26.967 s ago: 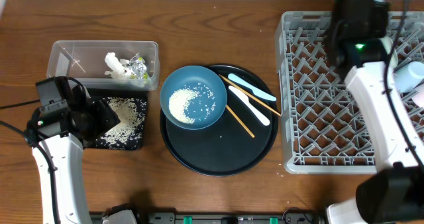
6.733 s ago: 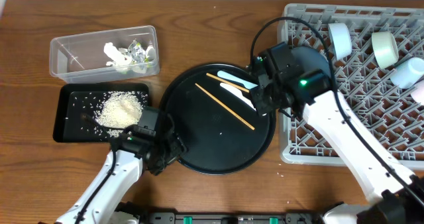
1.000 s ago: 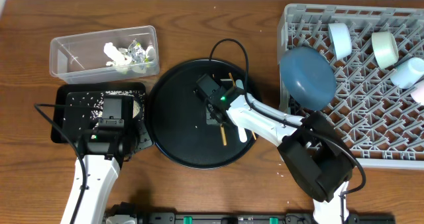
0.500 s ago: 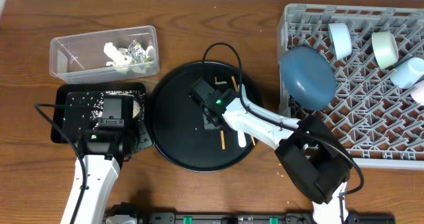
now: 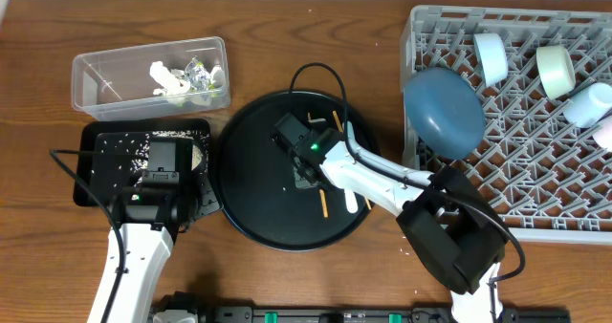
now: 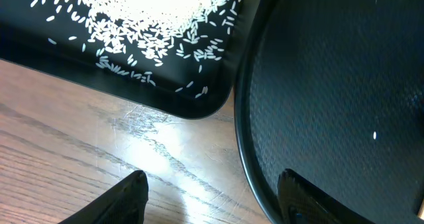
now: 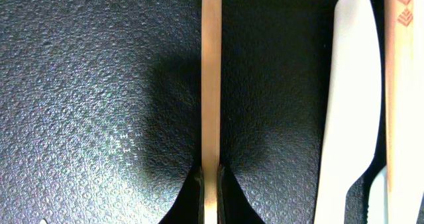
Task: Sort waste into correct bins and load items into the dishwasher rack
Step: 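Carry the chopstick right and drop it into the rack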
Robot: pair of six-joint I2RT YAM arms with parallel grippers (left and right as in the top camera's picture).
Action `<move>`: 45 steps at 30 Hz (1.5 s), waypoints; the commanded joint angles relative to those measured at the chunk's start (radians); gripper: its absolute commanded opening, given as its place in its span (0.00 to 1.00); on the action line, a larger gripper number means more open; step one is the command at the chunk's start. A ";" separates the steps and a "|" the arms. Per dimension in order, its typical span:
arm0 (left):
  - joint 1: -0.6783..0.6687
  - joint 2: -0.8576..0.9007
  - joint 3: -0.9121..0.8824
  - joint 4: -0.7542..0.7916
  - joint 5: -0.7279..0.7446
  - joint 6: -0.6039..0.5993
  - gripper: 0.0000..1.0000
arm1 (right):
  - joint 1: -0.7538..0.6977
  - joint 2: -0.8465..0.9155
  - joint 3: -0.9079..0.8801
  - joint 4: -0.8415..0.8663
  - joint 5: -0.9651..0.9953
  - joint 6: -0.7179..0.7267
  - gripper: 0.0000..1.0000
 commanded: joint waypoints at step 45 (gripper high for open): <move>0.005 0.000 0.012 -0.002 -0.008 -0.010 0.64 | -0.997 -0.491 0.041 -0.351 0.000 -0.777 0.01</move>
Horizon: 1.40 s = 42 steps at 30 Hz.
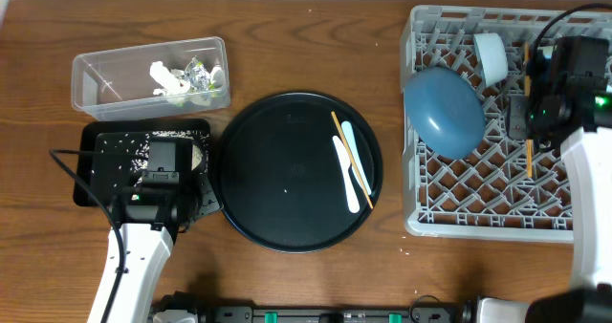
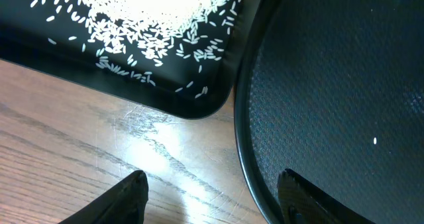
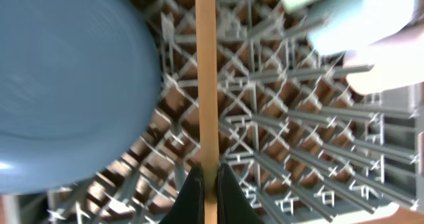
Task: Sort waste into correct bins and load items into the dishwasher rack
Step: 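Carry the chopstick right and drop it into the rack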
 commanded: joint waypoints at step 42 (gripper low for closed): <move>0.005 0.000 0.012 -0.003 -0.008 -0.009 0.65 | -0.016 0.189 -0.085 0.082 0.036 0.032 0.15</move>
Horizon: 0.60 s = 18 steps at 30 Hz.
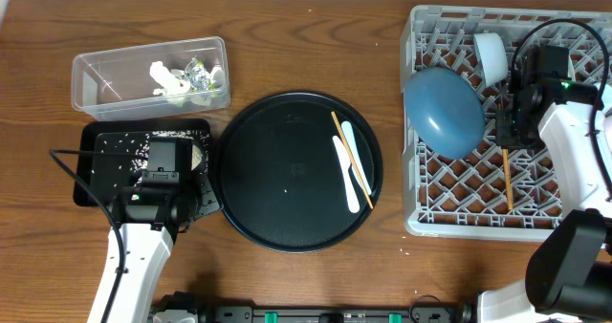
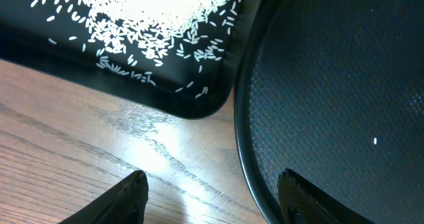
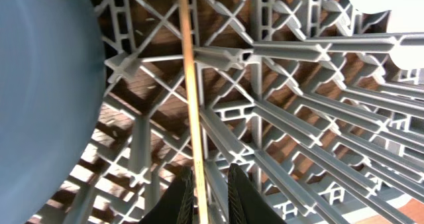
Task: Sort waste into correct bins and load items into the dishwasher rack
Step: 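Carry the chopstick right and drop it into the rack, then return the right gripper to the round tray toward the second chopstick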
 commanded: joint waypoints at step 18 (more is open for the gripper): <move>0.004 0.000 0.012 -0.003 -0.008 -0.010 0.65 | 0.324 -0.234 0.184 0.010 -0.465 0.044 0.41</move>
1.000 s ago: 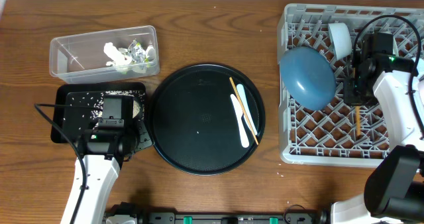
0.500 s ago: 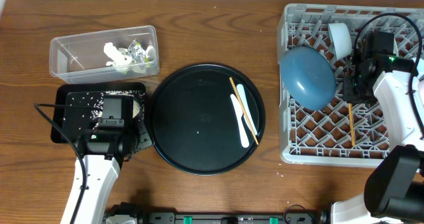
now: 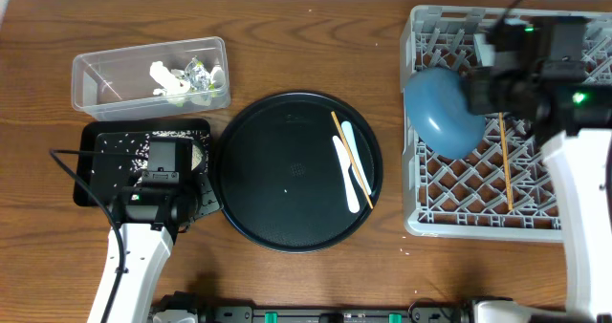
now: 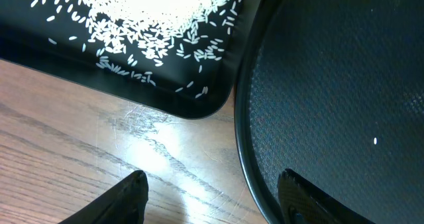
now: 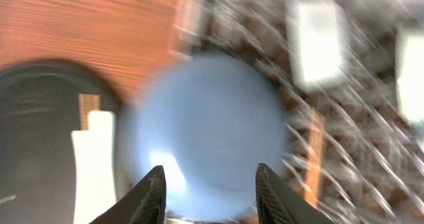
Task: Sort waste into correct bins and load items into the dishwasher rack
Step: 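Return the right gripper to the round tray toward the second chopstick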
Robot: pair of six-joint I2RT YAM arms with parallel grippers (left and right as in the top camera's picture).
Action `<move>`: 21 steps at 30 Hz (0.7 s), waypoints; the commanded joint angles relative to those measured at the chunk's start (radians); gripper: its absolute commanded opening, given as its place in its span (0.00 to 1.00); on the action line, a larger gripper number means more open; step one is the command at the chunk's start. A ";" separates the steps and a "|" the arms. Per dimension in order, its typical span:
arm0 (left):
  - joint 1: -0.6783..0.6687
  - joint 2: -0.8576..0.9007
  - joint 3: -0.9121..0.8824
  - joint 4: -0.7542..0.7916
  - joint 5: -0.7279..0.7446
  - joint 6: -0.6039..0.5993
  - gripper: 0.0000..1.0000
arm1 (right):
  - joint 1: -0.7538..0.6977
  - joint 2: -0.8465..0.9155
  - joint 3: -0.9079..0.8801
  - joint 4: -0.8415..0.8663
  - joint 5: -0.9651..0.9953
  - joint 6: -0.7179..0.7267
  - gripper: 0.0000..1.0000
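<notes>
The grey dishwasher rack [image 3: 574, 223] stands at the right with a blue bowl [image 3: 440, 113] leaning in its left side. A wooden chopstick [image 3: 505, 161] lies on the rack's grid beside the bowl. My right gripper [image 3: 478, 96] hangs open and empty above the bowl [image 5: 205, 128]; the right wrist view [image 5: 211, 184] is blurred. A second chopstick [image 3: 346, 149] and a white plastic knife [image 3: 348, 175] lie on the round black tray [image 3: 277, 180]. My left gripper [image 4: 212, 191] is open and low over the table, between that tray's rim and the rice tray's corner.
A clear bin [image 3: 150, 73] with crumpled waste sits at the back left. In front of it is a black square tray [image 3: 110, 146] with spilled rice [image 4: 152, 12]. White cups [image 5: 317, 35] stand in the rack's far part. The left arm [image 3: 134, 256] reaches in from the front edge.
My right gripper was low in the rack beside the chopstick; now it is higher, further left over the blue bowl, and open wider. The chopstick stays in the rack. The left arm is unchanged.
First my right gripper was shut on a chopstick lying on the round tray. Then it held that chopstick over the rack. Then it was open low in the rack with the chopstick on the grid. Now it is up over the bowl, empty.
</notes>
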 commanded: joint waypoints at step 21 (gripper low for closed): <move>0.004 0.000 0.012 -0.003 -0.008 -0.009 0.65 | 0.530 0.509 -0.026 -0.017 0.034 0.251 0.40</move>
